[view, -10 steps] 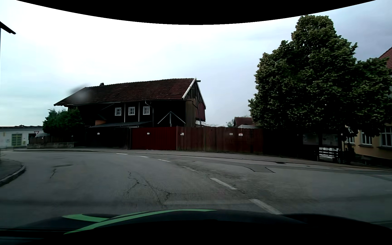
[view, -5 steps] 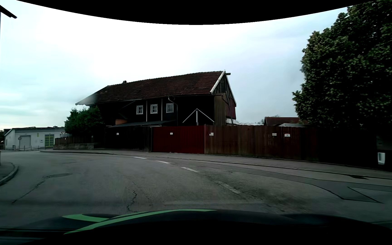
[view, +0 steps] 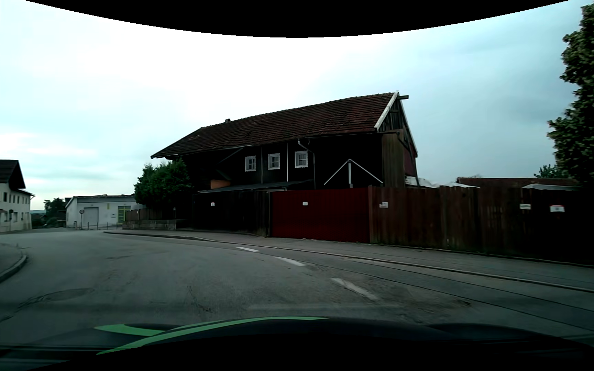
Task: Follow the waypoints while adhering to traffic rules and regulations
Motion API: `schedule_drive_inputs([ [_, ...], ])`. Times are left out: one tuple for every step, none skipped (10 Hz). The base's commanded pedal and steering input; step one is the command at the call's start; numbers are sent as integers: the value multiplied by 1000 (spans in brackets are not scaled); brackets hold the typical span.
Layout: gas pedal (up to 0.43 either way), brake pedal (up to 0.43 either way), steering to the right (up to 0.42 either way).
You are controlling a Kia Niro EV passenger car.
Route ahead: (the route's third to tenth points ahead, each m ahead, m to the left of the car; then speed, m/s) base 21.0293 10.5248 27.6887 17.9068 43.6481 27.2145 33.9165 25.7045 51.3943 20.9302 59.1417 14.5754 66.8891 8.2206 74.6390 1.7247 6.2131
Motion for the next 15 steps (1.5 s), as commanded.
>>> schedule_drive_inputs([
  [8,0,-213],
  [20,0,-214],
  [20,0,-216],
  [20,0,-216],
  [20,0,-217],
  [28,0,-219],
  [28,0,-221],
  [28,0,-226],
  [39,0,-227],
  [39,0,-227],
  [47,0,-227],
  [47,0,-227],
  [47,0,-225],
  [47,0,-225],
  [59,0,-225],
])
